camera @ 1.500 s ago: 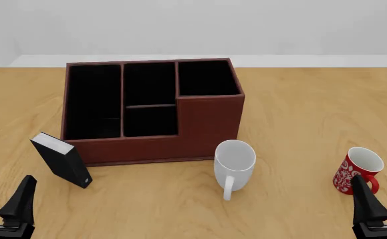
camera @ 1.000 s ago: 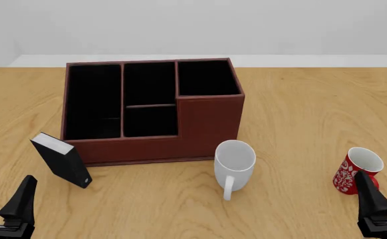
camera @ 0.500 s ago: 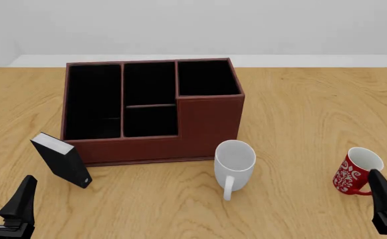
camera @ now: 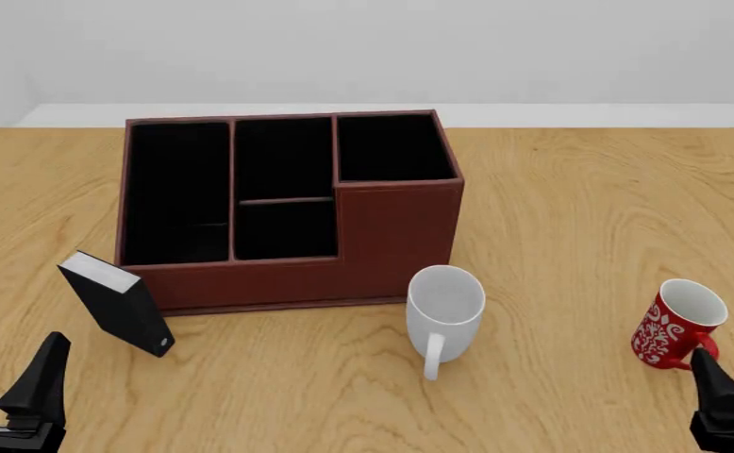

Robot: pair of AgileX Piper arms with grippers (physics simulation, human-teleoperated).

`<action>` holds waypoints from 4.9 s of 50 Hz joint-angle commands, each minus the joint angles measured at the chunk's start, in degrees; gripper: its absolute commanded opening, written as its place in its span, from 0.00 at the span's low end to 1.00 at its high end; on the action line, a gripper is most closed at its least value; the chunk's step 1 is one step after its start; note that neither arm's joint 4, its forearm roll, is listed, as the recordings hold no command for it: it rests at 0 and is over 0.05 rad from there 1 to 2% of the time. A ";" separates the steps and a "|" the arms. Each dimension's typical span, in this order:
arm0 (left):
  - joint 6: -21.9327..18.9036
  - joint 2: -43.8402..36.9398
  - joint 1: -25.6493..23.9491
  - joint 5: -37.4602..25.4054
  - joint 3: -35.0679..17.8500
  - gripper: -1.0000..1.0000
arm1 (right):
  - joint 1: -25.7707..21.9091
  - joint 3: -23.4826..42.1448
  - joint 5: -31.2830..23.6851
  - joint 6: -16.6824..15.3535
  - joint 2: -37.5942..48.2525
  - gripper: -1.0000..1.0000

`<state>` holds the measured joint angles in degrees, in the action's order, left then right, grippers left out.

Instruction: Pick up the red mug and place it to the right of the caddy.

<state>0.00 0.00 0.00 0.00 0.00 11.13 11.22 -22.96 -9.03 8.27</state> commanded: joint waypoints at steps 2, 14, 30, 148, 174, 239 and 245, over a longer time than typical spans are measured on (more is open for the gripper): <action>0.00 0.00 0.00 0.00 0.00 1.00 | 6.21 -6.57 12.32 -1.88 9.59 1.00; 0.00 0.00 0.00 0.00 0.00 1.00 | 7.50 -8.27 28.72 -3.09 23.90 1.00; 0.00 0.00 0.00 0.00 0.00 1.00 | 6.56 -11.13 44.06 -2.82 38.39 1.00; 0.00 0.00 0.00 0.00 0.00 1.00 | -11.74 -3.14 43.67 1.16 40.65 0.00; 0.00 0.00 0.00 0.00 0.00 1.00 | -15.05 4.18 63.09 1.74 66.36 0.00; 0.00 0.00 0.00 0.00 0.00 1.00 | -20.47 17.61 76.88 14.53 94.89 0.00; 0.00 0.00 0.00 0.00 0.00 1.00 | -20.60 18.22 77.73 14.00 96.42 0.00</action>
<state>0.00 0.00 0.00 0.00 0.00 -8.59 28.03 53.22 2.37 102.50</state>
